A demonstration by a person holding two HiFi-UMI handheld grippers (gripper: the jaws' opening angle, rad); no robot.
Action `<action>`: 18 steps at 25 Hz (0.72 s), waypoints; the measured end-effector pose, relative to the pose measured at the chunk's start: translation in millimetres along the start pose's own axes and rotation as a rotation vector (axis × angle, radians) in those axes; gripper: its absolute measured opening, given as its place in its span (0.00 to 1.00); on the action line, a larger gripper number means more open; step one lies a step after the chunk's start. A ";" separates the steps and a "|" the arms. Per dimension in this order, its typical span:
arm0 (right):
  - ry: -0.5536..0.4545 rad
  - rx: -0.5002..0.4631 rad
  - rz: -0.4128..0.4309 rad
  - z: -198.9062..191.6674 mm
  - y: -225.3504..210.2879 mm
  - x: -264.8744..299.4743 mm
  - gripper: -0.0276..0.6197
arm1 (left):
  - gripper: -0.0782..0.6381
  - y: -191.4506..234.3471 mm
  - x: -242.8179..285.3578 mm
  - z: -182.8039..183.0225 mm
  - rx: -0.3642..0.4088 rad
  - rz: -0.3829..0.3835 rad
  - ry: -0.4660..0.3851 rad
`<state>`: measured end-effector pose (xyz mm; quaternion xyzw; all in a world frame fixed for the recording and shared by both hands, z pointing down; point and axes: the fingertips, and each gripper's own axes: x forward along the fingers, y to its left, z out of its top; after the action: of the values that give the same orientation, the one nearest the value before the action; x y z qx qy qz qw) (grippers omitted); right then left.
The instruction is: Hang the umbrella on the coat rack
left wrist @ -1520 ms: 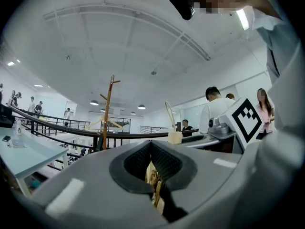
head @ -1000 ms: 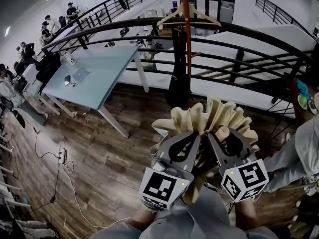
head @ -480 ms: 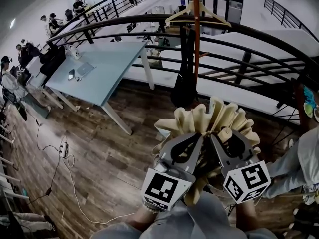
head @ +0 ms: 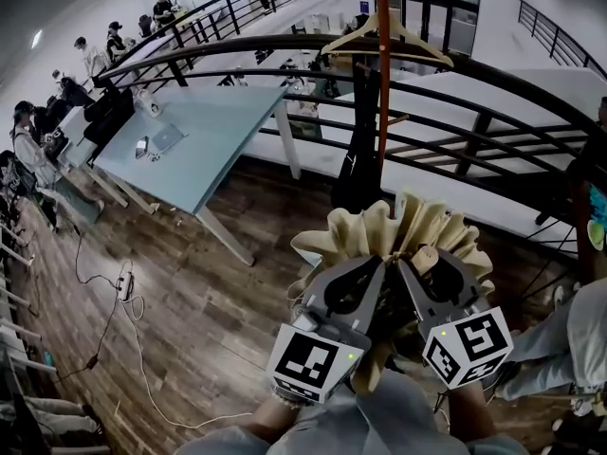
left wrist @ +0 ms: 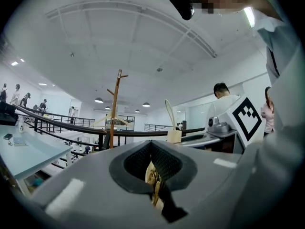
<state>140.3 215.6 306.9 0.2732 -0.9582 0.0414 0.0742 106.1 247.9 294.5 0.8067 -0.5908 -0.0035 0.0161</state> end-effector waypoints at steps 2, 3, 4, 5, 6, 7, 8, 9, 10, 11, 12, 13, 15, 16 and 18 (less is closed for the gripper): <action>-0.001 -0.005 0.009 4.1 -10.4 8.5 0.25 | 0.12 4.6 12.3 2.5 -0.011 0.010 0.002; -0.002 -0.006 0.014 6.0 -16.6 13.0 0.25 | 0.12 6.6 19.3 3.7 -0.012 0.014 0.001; -0.002 -0.005 0.017 7.0 -23.5 17.3 0.25 | 0.12 8.5 26.5 4.5 -0.007 0.016 -0.001; -0.003 -0.002 0.021 7.5 -30.5 21.6 0.25 | 0.12 10.6 33.9 4.7 0.004 0.017 -0.004; -0.004 0.000 0.025 8.3 -36.9 25.9 0.25 | 0.12 13.0 41.0 4.9 0.014 0.020 -0.006; -0.005 -0.001 0.031 9.5 -42.9 30.1 0.25 | 0.12 15.7 47.7 5.6 0.015 0.027 -0.005; -0.006 -0.002 0.036 10.9 -48.5 34.3 0.25 | 0.12 18.6 53.7 6.9 0.005 0.038 -0.002; -0.007 -0.003 0.041 12.5 -53.8 38.3 0.25 | 0.12 21.5 59.3 8.6 -0.009 0.051 0.001; -0.007 -0.006 0.047 14.6 -58.6 42.5 0.25 | 0.12 24.5 64.7 10.0 -0.014 0.060 0.001; -0.007 -0.009 0.054 16.8 -63.0 46.6 0.25 | 0.12 27.5 70.2 10.8 -0.009 0.065 -0.002; -0.006 -0.012 0.062 18.6 -67.4 50.7 0.25 | 0.12 30.1 76.1 10.9 -0.001 0.069 -0.005; -0.006 -0.014 0.070 19.6 -72.4 54.5 0.25 | 0.12 32.3 82.4 10.4 0.008 0.072 -0.008; -0.006 -0.013 0.082 20.3 -85.0 61.8 0.25 | 0.12 35.3 96.2 10.1 0.007 0.084 -0.005; -0.007 -0.013 0.088 21.3 -91.8 65.8 0.25 | 0.12 36.7 103.2 10.9 -0.006 0.096 0.001; -0.011 -0.015 0.102 23.6 -103.9 75.5 0.25 | 0.12 42.0 116.3 11.8 -0.022 0.118 0.007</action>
<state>129.1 85.7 300.1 0.2236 -0.9716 0.0364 0.0689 100.9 124.1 285.6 0.7701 -0.6373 -0.0064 0.0272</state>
